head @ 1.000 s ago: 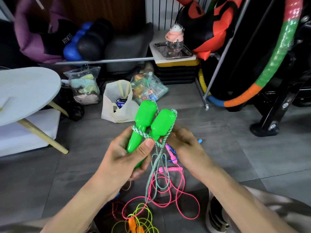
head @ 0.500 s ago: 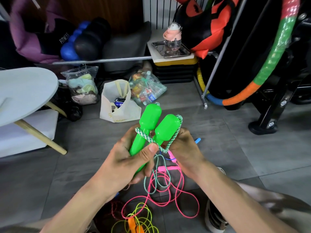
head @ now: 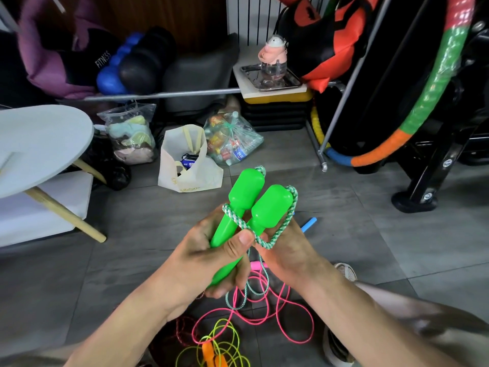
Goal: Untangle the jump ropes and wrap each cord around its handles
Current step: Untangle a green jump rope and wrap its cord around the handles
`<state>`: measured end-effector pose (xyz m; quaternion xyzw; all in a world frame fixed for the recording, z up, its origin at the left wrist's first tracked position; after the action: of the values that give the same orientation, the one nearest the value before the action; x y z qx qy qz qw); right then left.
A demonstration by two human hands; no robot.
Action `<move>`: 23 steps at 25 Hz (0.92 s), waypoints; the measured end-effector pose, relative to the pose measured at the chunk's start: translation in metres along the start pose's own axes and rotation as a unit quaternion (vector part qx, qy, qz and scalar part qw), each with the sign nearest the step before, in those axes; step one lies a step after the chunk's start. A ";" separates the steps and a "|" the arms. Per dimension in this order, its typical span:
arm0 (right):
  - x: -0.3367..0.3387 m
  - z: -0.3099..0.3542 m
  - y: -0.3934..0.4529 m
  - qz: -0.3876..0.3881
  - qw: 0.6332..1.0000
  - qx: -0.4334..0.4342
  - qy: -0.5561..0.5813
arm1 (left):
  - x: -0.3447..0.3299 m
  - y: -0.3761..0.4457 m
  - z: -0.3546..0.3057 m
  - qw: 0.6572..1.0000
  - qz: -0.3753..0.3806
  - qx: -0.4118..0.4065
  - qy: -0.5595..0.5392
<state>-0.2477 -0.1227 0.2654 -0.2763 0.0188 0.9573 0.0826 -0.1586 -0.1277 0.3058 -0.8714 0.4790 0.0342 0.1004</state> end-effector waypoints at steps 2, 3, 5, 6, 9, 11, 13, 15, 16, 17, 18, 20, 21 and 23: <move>0.000 -0.005 0.000 -0.001 1.000 -0.018 0.001 | -0.001 0.000 -0.001 1.000 0.002 -0.002 -0.001; 0.000 -0.008 0.000 -0.003 0.999 -0.032 0.003 | 0.000 0.000 -0.001 1.000 0.001 -0.003 -0.002; 0.000 -0.013 -0.001 -0.007 0.998 -0.066 -0.003 | 0.002 0.001 0.000 1.000 -0.009 0.000 0.001; 0.000 -0.015 -0.002 -0.020 0.996 -0.081 -0.013 | 0.004 0.001 0.001 1.000 -0.017 0.003 0.005; 0.000 -0.013 -0.007 -0.053 0.991 -0.117 -0.019 | 0.008 0.002 0.002 0.999 -0.041 0.013 0.011; -0.008 -0.005 -0.008 -0.040 0.992 -0.122 0.003 | 0.013 0.001 0.002 0.997 -0.071 0.017 0.014; -0.006 -0.002 -0.010 -0.039 0.991 -0.130 0.006 | 0.018 0.000 0.002 0.995 -0.100 0.018 0.021; -0.001 0.001 -0.008 -0.051 0.993 -0.106 0.005 | 0.020 0.001 0.002 0.992 -0.120 0.018 0.019; 0.004 0.001 -0.007 -0.071 0.994 -0.087 0.002 | 0.022 0.001 0.002 0.991 -0.132 0.021 0.018; 0.010 -0.001 -0.008 -0.105 0.992 -0.074 -0.012 | 0.024 0.001 0.003 0.989 -0.146 0.026 0.013; 0.019 -0.002 -0.011 -0.146 0.987 -0.057 -0.049 | 0.027 0.002 0.004 0.987 -0.157 0.033 0.002; 0.032 0.007 -0.020 -0.208 0.959 0.002 -0.192 | 0.030 0.002 0.007 0.984 -0.162 0.050 -0.052; 0.026 0.012 -0.021 -0.204 0.946 0.028 -0.249 | 0.030 0.002 0.008 0.983 -0.154 0.058 -0.087; -0.001 0.006 -0.019 -0.090 0.957 0.038 -0.273 | 0.025 0.003 0.010 0.976 -0.123 0.075 -0.166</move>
<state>-0.2465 -0.1033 0.2714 -0.0022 0.0067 0.9834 0.1812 -0.1471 -0.1475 0.2920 -0.8957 0.3464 0.1294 0.2469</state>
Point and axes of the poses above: each hand's wrist, its own y-axis towards the middle knuckle, its own x-axis out of the back of the hand, z = x × y, the point moved 9 cm from there along y, towards the middle knuckle
